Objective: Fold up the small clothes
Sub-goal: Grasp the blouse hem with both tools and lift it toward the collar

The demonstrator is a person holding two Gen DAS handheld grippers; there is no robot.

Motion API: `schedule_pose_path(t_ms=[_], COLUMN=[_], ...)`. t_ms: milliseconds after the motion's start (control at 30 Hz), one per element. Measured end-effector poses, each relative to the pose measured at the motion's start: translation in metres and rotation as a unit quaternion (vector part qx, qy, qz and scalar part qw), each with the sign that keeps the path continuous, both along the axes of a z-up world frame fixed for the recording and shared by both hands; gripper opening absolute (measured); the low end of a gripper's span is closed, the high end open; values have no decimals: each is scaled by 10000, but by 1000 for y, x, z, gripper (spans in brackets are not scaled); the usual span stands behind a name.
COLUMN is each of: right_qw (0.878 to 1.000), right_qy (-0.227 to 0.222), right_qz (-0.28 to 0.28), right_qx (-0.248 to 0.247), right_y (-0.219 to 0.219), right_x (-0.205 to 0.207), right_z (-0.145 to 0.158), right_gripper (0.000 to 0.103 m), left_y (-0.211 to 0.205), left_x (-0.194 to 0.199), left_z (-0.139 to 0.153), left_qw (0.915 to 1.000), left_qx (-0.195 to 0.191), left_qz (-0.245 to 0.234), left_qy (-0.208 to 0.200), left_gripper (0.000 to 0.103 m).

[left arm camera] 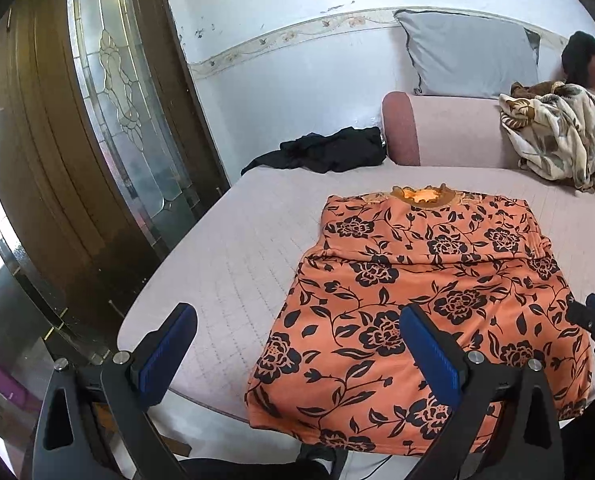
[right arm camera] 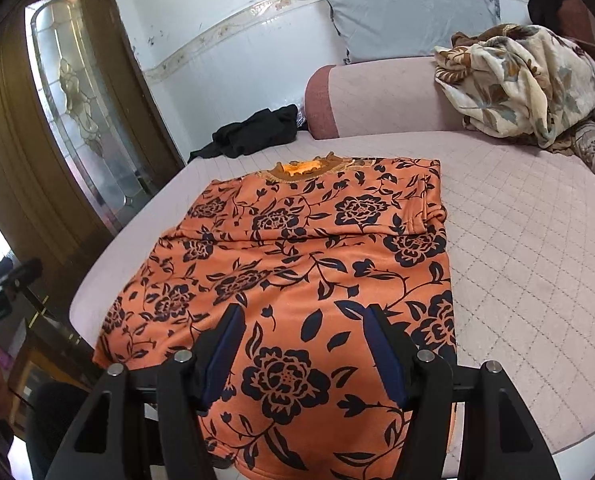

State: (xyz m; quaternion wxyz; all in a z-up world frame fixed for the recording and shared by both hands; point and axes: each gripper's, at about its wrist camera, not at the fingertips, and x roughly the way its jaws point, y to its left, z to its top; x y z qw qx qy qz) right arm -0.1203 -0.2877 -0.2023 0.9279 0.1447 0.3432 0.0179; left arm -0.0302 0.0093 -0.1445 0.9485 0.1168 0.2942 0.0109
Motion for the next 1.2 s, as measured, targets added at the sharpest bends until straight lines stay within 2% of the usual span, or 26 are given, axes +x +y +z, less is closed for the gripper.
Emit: schedule_pose_path(t_ms=[433, 567, 667, 767, 867, 1000, 1100, 1200], right_qw=[9994, 9991, 9990, 9991, 9991, 9975, 9948, 9913], right_qy=[171, 145, 134, 164, 229, 506, 789, 1041], right_qz=[8, 83, 113, 50, -147, -484, -645, -783], right_qx=[-292, -394, -413, -378, -333, -114, 45, 210], right_y=[11, 17, 17, 9, -11, -44, -65, -82], right_x=[3, 3, 1, -2, -8, -19, -28, -37], right_z=[-11, -10, -9, -7, -8, -21, -37, -51], right_gripper=[65, 65, 65, 65, 65, 65, 65, 65], left_y=[14, 14, 19, 36, 56, 83, 100, 116], left_x=[14, 14, 21, 29, 35, 48, 56, 63], left_z=[-16, -21, -33, -49, -67, -95, -113, -132], left_qw=[9995, 9995, 9983, 9956, 9925, 9825, 9725, 9578], left_qx=[-207, -137, -101, -142, -27, -3, -255, -685], left_qz=[102, 97, 104, 243, 483, 758, 899, 1012], left_qy=[234, 275, 557, 892, 1126, 1701, 2132, 2601], left_gripper=[101, 101, 101, 101, 101, 101, 101, 101])
